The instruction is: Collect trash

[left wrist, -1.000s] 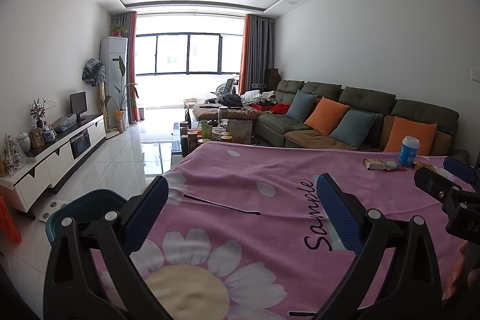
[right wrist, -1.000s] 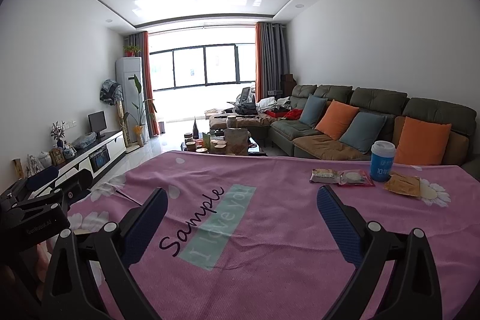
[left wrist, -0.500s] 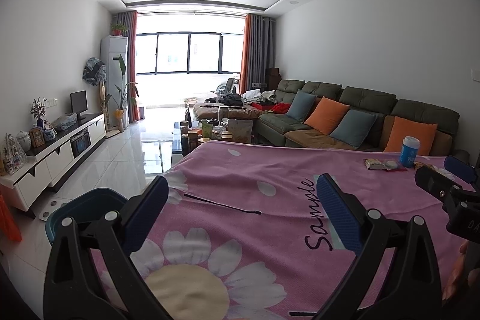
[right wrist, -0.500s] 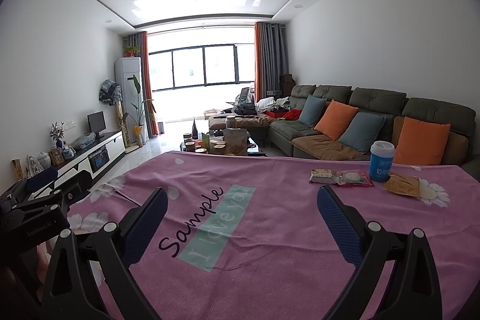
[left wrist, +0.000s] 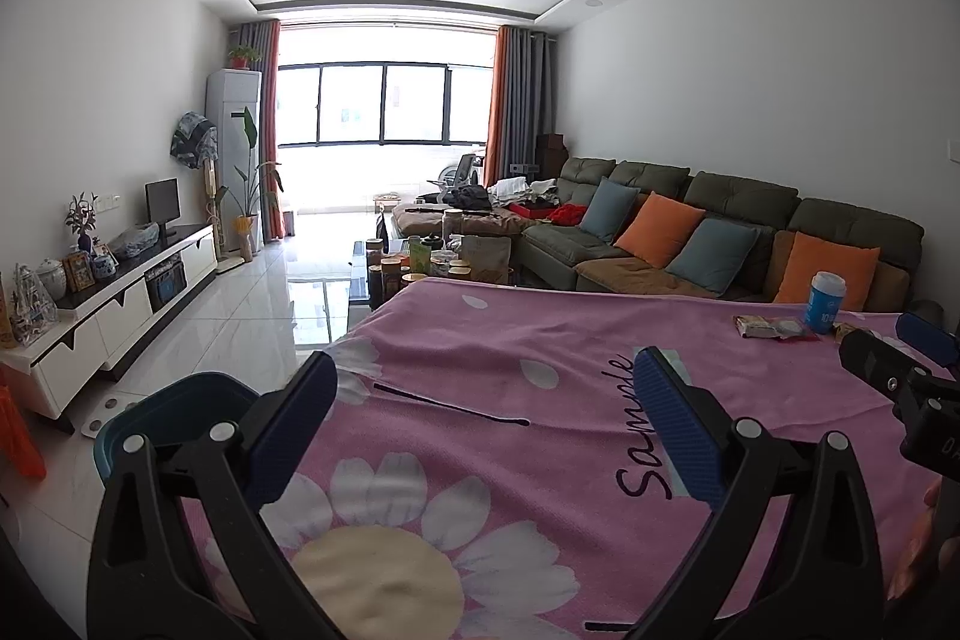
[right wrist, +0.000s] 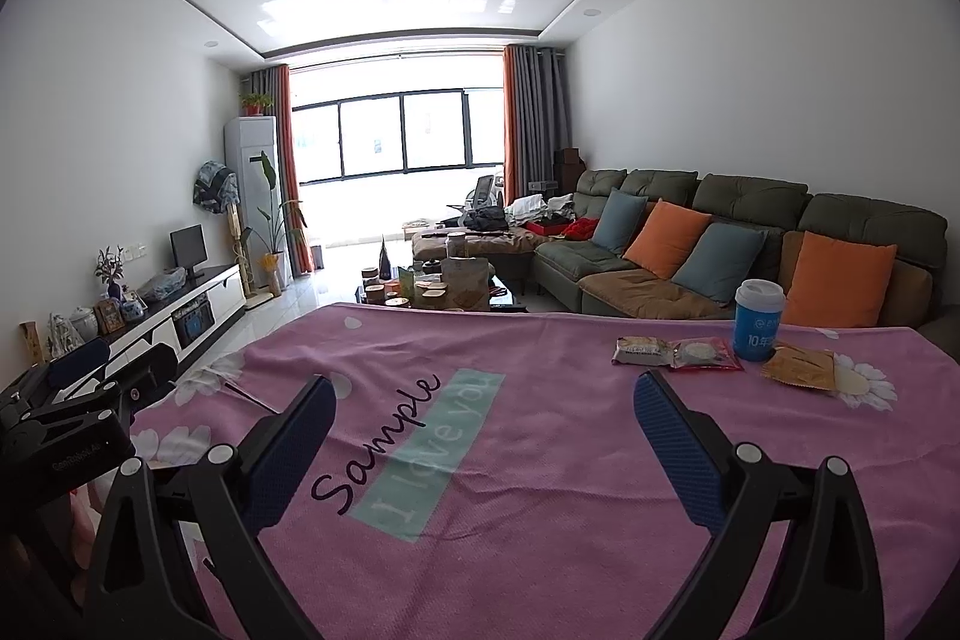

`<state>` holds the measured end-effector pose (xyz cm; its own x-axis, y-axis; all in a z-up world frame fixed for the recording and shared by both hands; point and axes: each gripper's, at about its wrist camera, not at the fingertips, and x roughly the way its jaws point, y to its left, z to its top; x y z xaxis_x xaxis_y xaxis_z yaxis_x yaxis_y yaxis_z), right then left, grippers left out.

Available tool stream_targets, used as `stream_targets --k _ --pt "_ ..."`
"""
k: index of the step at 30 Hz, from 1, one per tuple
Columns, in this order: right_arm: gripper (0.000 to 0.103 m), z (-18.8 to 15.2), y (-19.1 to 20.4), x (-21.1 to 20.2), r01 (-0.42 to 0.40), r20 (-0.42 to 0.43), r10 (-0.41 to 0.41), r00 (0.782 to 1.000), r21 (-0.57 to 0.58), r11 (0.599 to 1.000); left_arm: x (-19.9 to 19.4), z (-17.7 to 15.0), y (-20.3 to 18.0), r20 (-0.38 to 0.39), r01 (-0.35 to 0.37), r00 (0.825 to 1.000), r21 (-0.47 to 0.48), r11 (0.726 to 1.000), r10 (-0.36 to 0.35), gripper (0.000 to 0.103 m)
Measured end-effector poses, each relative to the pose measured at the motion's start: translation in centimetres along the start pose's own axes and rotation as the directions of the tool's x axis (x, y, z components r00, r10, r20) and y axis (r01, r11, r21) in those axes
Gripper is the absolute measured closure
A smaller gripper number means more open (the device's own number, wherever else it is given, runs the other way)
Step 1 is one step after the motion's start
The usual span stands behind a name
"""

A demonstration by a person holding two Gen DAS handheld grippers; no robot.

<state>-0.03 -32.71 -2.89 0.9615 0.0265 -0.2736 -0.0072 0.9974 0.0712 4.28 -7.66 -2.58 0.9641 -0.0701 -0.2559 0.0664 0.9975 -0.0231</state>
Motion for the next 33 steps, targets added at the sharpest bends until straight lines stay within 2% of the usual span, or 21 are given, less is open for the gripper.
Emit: stream_targets --k 33 --pt "0.007 0.05 0.36 -0.68 0.007 0.021 -0.007 1.000 0.010 1.000 0.14 -0.14 -0.05 0.008 -0.012 1.000 0.009 1.000 0.012 0.006"
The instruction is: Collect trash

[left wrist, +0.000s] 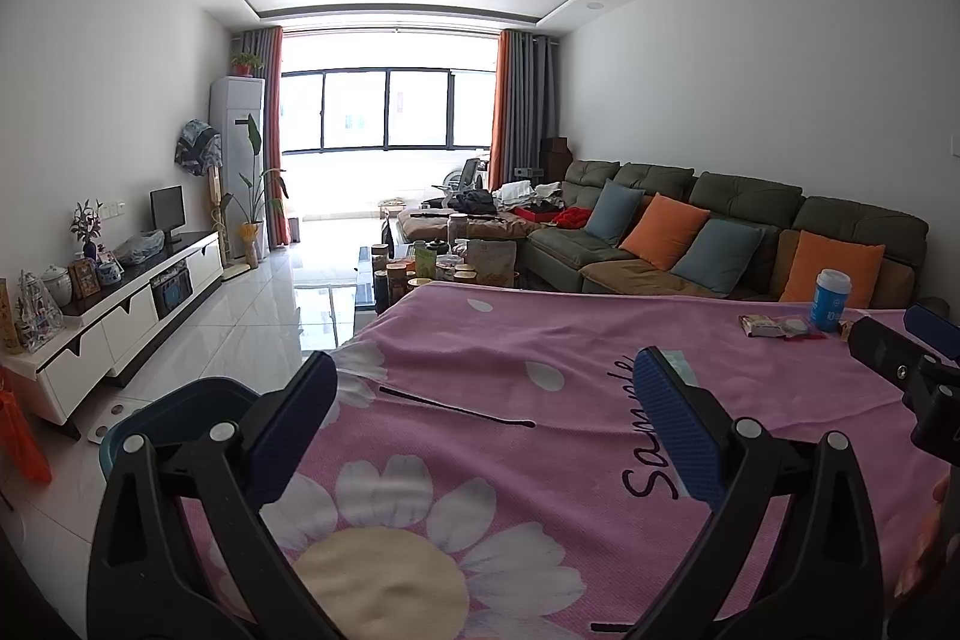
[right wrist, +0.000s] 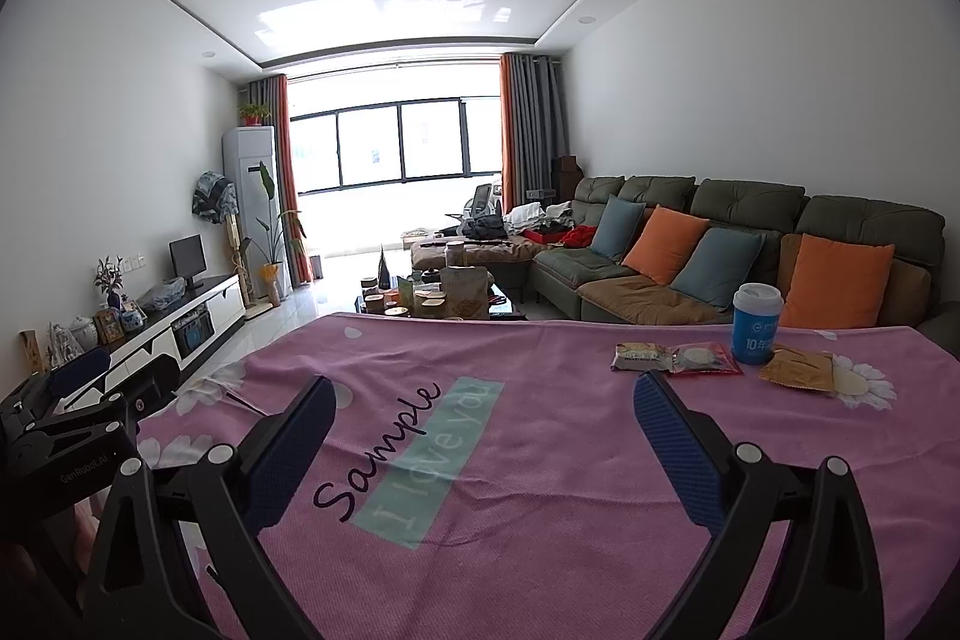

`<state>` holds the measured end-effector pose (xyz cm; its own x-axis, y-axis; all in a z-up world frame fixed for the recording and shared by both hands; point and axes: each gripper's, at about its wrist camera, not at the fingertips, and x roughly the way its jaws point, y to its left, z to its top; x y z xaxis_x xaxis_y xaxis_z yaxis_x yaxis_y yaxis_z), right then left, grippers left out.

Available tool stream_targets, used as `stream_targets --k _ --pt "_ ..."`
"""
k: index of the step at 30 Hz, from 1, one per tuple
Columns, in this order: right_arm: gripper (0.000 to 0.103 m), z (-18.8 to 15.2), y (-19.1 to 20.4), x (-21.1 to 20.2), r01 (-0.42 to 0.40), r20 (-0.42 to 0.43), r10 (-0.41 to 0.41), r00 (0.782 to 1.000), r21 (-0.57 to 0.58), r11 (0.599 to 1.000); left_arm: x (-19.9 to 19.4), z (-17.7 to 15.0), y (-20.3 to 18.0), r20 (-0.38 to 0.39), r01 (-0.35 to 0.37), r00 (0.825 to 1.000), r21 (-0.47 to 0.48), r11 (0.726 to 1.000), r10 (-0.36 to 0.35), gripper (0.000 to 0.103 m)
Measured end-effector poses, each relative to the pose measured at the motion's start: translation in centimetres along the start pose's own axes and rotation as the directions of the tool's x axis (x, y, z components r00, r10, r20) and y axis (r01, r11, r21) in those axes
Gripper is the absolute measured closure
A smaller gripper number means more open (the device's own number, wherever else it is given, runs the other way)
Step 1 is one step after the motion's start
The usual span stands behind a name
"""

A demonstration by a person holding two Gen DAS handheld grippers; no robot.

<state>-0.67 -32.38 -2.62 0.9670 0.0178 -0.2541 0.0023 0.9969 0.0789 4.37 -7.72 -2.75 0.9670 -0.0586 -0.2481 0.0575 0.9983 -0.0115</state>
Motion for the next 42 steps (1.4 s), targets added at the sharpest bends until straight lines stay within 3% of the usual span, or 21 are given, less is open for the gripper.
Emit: stream_targets --k 42 --pt "0.007 0.12 0.33 0.03 -0.001 0.002 0.001 1.000 0.009 1.000 0.51 -0.20 0.26 -0.001 -0.004 1.000 0.002 1.000 0.004 0.006"
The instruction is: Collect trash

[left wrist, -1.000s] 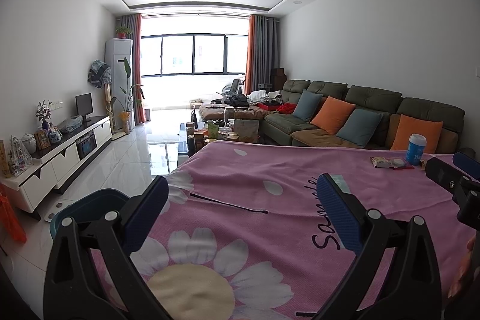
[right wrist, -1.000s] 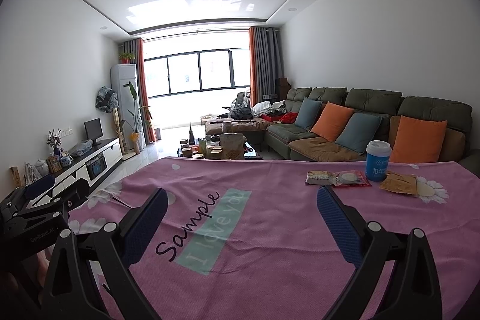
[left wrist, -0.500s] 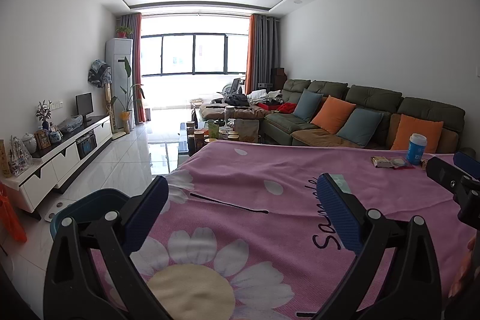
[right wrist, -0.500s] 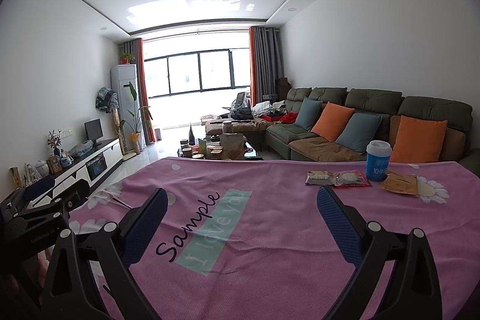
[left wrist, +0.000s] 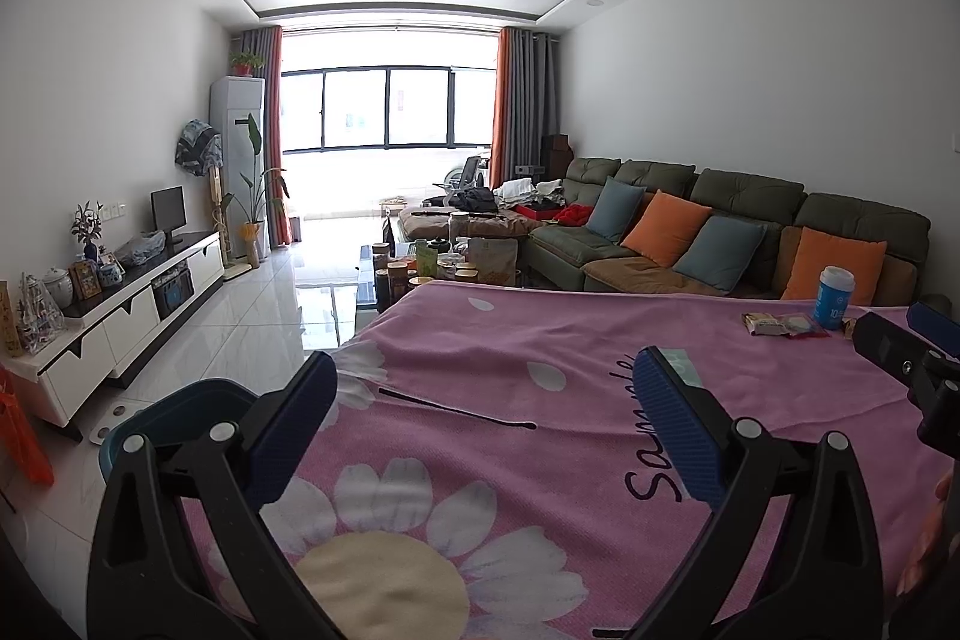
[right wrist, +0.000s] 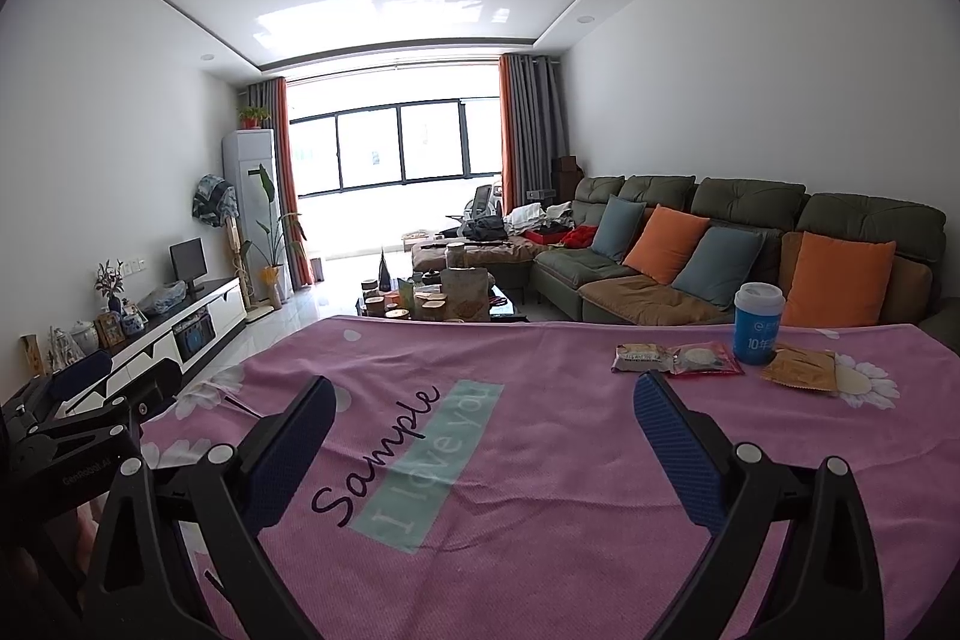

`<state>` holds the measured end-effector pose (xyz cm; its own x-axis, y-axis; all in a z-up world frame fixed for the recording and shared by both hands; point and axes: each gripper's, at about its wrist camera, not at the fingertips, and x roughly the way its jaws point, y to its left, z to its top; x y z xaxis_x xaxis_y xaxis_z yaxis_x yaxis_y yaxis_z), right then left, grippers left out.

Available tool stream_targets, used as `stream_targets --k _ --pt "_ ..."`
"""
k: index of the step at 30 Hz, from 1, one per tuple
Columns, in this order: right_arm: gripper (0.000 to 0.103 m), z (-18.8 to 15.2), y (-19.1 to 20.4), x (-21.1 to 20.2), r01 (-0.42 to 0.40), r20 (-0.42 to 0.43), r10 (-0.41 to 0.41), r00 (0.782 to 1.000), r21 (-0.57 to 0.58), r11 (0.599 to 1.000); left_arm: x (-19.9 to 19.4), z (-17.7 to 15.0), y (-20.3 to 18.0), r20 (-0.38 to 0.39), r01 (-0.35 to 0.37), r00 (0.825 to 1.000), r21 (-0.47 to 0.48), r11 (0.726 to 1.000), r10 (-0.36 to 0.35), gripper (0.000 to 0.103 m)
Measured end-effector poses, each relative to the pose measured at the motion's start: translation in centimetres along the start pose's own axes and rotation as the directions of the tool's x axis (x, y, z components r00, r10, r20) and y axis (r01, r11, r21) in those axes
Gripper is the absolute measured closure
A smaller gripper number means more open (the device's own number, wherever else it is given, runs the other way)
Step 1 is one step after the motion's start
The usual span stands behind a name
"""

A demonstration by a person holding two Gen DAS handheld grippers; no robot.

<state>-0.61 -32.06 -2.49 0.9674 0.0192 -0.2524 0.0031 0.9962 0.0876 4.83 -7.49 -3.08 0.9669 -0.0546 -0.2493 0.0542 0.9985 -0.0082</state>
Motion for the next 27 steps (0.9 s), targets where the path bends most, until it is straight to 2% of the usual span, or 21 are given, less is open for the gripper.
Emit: stream_targets --k 14,21,24,27 --pt "0.007 0.0 -0.1 0.1 0.000 -0.005 0.000 1.000 0.004 1.000 0.3 -0.1 0.2 -0.011 0.002 1.000 -0.008 1.000 -0.003 0.006" --pt "0.007 -0.1 -0.4 0.1 0.003 0.000 -0.003 1.000 0.008 1.000 0.4 0.2 0.1 -0.029 0.043 0.999 -0.009 0.999 -0.043 0.006" --pt "0.007 -0.1 -1.0 0.4 0.010 -0.012 -0.010 1.000 0.004 1.000 1.5 0.4 -0.3 -0.093 0.060 0.994 0.006 0.998 -0.059 0.006" --pt "0.007 -0.2 -2.3 0.8 0.029 -0.052 -0.029 0.998 0.013 0.999 4.4 0.7 -0.4 -0.222 0.095 0.971 0.003 0.995 -0.092 0.006"
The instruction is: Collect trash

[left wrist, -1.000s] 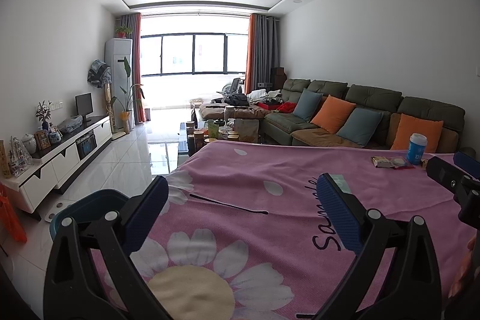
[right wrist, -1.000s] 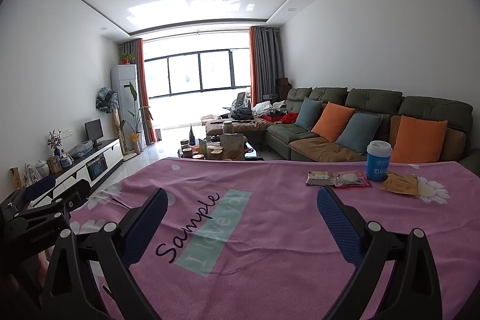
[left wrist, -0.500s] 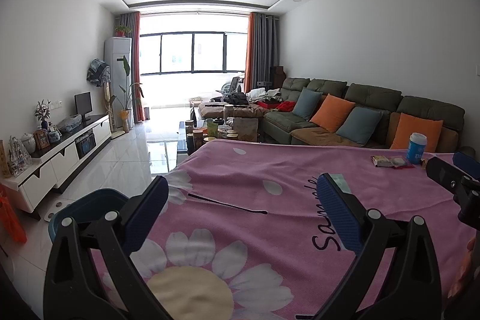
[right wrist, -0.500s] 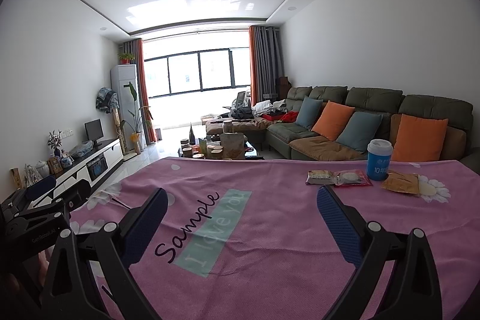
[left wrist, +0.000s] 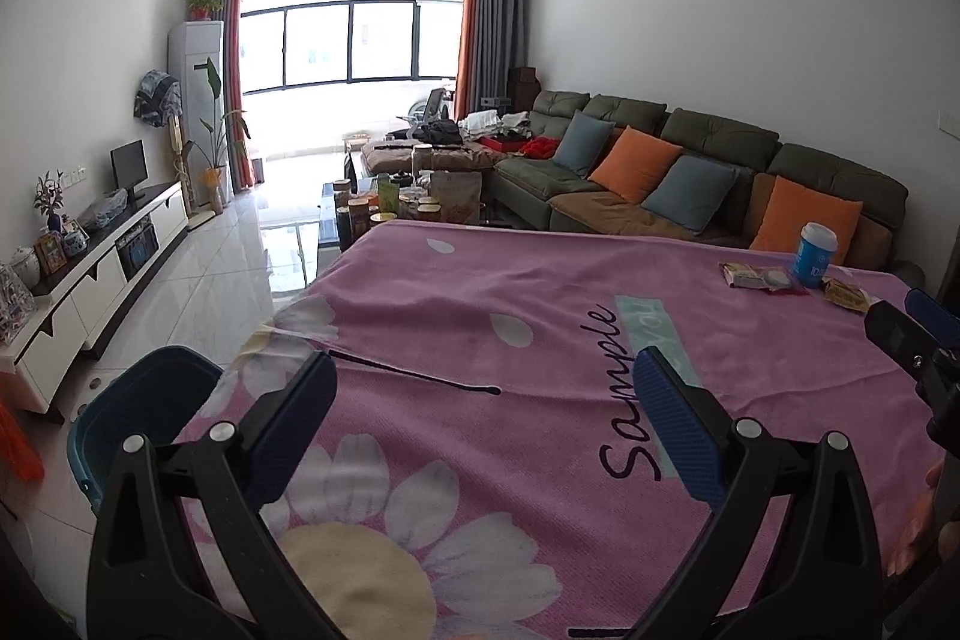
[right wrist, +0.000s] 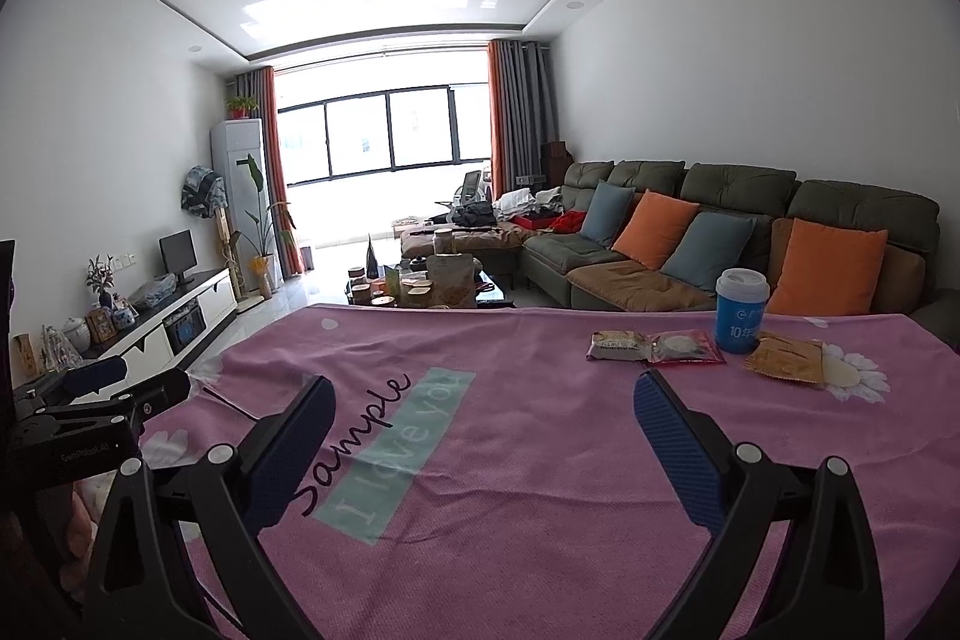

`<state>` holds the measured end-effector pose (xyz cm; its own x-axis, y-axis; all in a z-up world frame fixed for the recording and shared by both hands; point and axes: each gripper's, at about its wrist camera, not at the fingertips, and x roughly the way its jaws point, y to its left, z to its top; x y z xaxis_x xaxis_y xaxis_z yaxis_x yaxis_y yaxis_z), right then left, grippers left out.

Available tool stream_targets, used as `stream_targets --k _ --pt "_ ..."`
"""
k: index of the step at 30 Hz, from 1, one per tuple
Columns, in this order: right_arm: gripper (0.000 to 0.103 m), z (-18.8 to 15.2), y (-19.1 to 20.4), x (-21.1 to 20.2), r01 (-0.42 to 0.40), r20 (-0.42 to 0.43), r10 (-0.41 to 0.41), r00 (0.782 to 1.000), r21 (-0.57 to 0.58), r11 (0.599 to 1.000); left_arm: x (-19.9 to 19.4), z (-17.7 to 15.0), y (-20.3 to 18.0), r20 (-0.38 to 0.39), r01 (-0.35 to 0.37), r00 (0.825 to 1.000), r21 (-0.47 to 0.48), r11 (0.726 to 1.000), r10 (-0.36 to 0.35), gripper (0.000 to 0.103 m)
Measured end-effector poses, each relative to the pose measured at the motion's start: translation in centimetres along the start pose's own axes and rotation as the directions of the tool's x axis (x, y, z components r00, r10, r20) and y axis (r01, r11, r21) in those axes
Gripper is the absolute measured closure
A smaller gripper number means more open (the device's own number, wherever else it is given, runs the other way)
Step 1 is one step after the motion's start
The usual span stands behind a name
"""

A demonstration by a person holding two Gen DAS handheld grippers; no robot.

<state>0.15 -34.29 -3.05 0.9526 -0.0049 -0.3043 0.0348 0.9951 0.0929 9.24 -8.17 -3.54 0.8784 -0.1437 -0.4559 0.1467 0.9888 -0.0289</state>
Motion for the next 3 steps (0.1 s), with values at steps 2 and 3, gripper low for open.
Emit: stream_targets --k 2,3 --pt "0.007 0.0 -1.2 0.4 0.024 -0.024 -0.024 0.999 0.007 1.000 2.4 0.7 0.4 -0.085 0.012 0.996 0.002 1.000 -0.012 0.006" --pt "0.007 0.0 -2.0 0.7 0.038 -0.044 -0.038 0.998 0.010 0.999 3.7 0.9 0.6 -0.125 0.012 0.992 0.003 1.000 -0.011 0.006"
